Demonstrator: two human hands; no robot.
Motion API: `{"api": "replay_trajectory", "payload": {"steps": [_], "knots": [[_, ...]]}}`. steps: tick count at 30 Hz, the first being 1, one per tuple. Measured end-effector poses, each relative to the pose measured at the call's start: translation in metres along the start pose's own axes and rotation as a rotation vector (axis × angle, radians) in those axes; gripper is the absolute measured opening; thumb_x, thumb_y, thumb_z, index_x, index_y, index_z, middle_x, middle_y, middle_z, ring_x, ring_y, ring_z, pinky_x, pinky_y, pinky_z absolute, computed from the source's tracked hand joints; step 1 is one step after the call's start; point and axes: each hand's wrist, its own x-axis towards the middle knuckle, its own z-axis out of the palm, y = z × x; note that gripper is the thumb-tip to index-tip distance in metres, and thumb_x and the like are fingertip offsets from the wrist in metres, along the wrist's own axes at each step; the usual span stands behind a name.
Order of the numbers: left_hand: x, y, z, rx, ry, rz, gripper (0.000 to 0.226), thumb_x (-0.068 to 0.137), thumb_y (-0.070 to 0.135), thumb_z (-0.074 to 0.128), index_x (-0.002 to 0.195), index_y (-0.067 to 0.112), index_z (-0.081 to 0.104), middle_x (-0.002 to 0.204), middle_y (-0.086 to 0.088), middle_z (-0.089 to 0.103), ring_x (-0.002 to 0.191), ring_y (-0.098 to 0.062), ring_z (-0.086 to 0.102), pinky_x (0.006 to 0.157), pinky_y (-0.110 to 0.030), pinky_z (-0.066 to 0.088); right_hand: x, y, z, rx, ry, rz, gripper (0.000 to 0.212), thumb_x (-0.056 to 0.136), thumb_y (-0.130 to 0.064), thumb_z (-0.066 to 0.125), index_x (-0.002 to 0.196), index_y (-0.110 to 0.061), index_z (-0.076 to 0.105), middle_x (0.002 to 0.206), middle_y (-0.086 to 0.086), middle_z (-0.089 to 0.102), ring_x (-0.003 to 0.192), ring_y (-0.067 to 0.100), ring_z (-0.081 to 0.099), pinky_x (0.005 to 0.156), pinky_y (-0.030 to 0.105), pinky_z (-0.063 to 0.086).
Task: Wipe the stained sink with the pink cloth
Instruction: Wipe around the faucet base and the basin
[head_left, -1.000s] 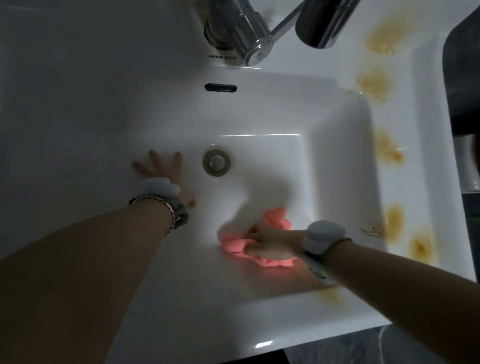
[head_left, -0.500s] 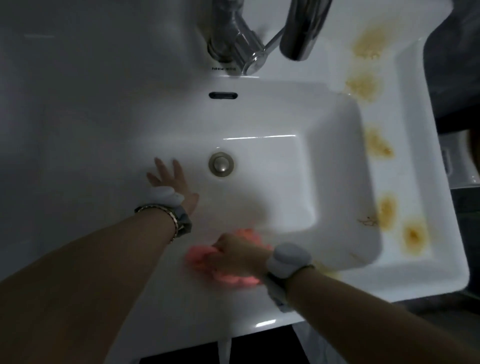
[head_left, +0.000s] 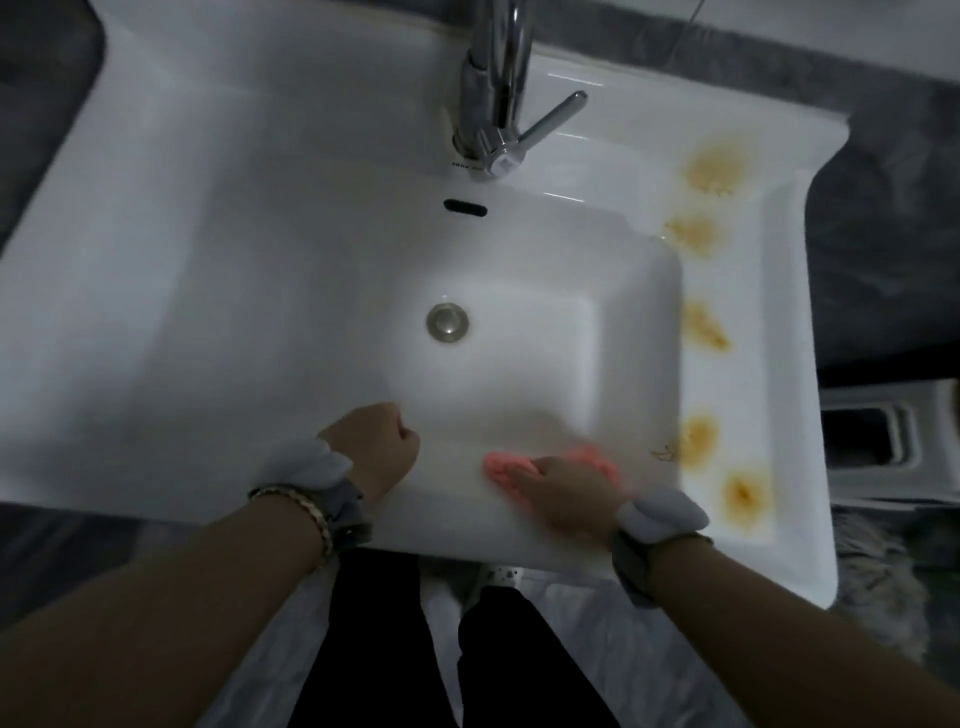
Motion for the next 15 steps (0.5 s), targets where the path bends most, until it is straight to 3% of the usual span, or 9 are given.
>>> {"api": "replay_trajectory", "payload": {"steps": [3,5,9,11,13,15], "knots": [[-0.021,0.004,0.032,0.011,0.14,-0.03,0.023,0.085,0.033,0.047,0.068,0.018,0.049,0.062,0.002,0.046,0.062,-0.021,0.046,0.054,-0.024,0.031,-0.033,0.019,-0.009,0.057,0.034,-0.149,0.037,0.089,-0.06,0.035,0.117,-0.046,0.054,0.08,-0.015,0.062,0.079,0.008,0.059,0.069,0.012,0.04],[-0.027,0.007,0.045,0.073,0.268,-0.016,0.024,0.08,0.03,0.051,0.061,0.015,0.053,0.058,0.0,0.05,0.055,-0.02,0.042,0.051,-0.023,0.028,-0.044,0.039,-0.02,0.009,0.045,-0.125,0.04,0.091,-0.055,0.031,0.116,-0.039,0.059,0.075,-0.013,0.063,0.076,0.006,0.057,0.066,0.014,0.037],[-0.04,0.008,0.055,0.1,0.539,-0.022,0.023,0.06,0.026,0.05,0.04,0.014,0.053,0.038,-0.001,0.049,0.039,-0.015,0.024,0.049,-0.012,0.006,-0.035,0.029,-0.022,-0.147,0.003,-0.024,0.048,0.096,-0.049,0.027,0.12,-0.022,0.057,0.114,0.011,0.066,0.103,0.027,0.06,0.083,0.029,0.042],[-0.04,0.008,0.057,0.089,0.546,-0.027,0.023,0.059,0.03,0.049,0.041,0.015,0.053,0.039,0.0,0.05,0.04,-0.016,0.024,0.048,-0.015,0.013,-0.026,0.0,-0.009,-0.172,0.016,-0.038,0.049,0.095,-0.053,0.027,0.124,-0.025,0.055,0.128,0.01,0.059,0.113,0.029,0.056,0.092,0.034,0.04],[-0.039,0.009,0.055,0.101,0.549,-0.04,0.021,0.059,0.027,0.057,0.043,0.013,0.057,0.041,-0.003,0.056,0.041,-0.016,0.026,0.049,-0.018,0.02,-0.028,-0.027,0.007,-0.093,0.123,-0.071,0.046,0.091,-0.058,0.028,0.117,-0.036,0.059,0.123,0.0,0.064,0.113,0.025,0.057,0.094,0.032,0.036],[-0.038,0.009,0.055,0.086,0.516,-0.033,0.02,0.067,0.024,0.06,0.052,0.011,0.061,0.051,-0.007,0.062,0.046,-0.018,0.033,0.05,-0.022,0.025,-0.042,-0.04,0.019,-0.089,0.288,-0.243,0.035,0.093,-0.046,0.037,0.116,-0.036,0.061,0.118,-0.002,0.068,0.109,0.019,0.06,0.09,0.025,0.037]]}}
